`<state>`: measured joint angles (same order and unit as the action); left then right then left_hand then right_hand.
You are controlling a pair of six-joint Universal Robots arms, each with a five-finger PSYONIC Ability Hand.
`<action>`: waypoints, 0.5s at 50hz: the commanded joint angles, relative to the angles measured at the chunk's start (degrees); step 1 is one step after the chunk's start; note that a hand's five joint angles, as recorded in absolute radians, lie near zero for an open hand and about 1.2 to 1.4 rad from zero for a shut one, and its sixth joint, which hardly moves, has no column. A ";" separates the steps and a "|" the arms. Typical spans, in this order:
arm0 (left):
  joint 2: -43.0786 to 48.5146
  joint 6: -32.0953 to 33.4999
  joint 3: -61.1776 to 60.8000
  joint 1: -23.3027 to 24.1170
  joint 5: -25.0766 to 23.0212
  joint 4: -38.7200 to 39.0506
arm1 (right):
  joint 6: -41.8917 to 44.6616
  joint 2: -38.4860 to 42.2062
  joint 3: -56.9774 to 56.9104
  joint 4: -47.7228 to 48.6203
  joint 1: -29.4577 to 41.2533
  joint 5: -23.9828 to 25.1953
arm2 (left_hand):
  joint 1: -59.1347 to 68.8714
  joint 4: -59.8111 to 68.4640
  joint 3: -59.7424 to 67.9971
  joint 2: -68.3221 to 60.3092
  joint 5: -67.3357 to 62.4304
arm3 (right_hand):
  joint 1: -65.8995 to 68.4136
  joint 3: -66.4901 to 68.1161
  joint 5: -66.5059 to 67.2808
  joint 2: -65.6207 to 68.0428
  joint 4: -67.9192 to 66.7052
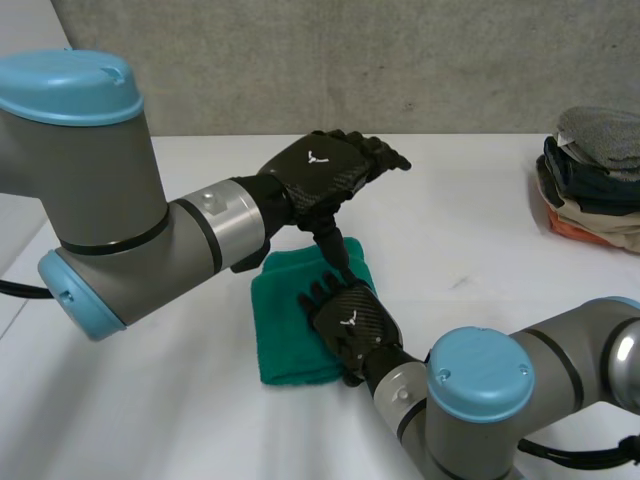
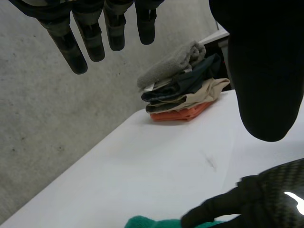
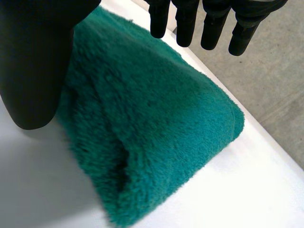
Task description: Fold the laundry.
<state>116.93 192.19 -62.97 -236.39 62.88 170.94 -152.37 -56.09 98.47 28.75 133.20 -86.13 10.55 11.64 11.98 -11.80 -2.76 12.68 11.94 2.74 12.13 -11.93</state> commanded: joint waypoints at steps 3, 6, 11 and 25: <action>1.54 0.11 -0.49 0.58 0.75 0.36 | 3.84 4.06 -2.76 5.08 -0.66 0.18 | 0.17 -0.92 -1.26 1.08 2.04 | 5.28 6.01 5.21 5.83 -6.02; 1.54 0.11 -0.49 0.49 0.66 0.36 | 3.75 3.98 -2.85 6.05 -0.75 0.44 | 0.34 -0.75 -1.09 0.91 1.87 | 8.33 9.07 8.27 8.88 -9.08; 1.54 0.11 -0.40 0.40 0.66 0.36 | 3.49 3.62 -4.16 6.50 -0.75 0.88 | 0.34 -0.75 -1.09 0.91 1.87 | 10.53 11.26 10.46 11.08 -11.27; 1.28 0.03 -0.49 0.23 0.66 0.36 | 3.31 7.58 -10.05 6.93 -0.75 1.41 | 0.17 -0.92 -1.26 1.08 2.04 | 53.36 54.09 53.29 53.91 -54.10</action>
<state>118.30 192.29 -63.37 -236.07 63.53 171.30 -149.02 -50.40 90.89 35.44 132.49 -85.06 10.55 11.64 11.98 -11.80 -2.76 41.80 41.46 30.23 41.70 -41.37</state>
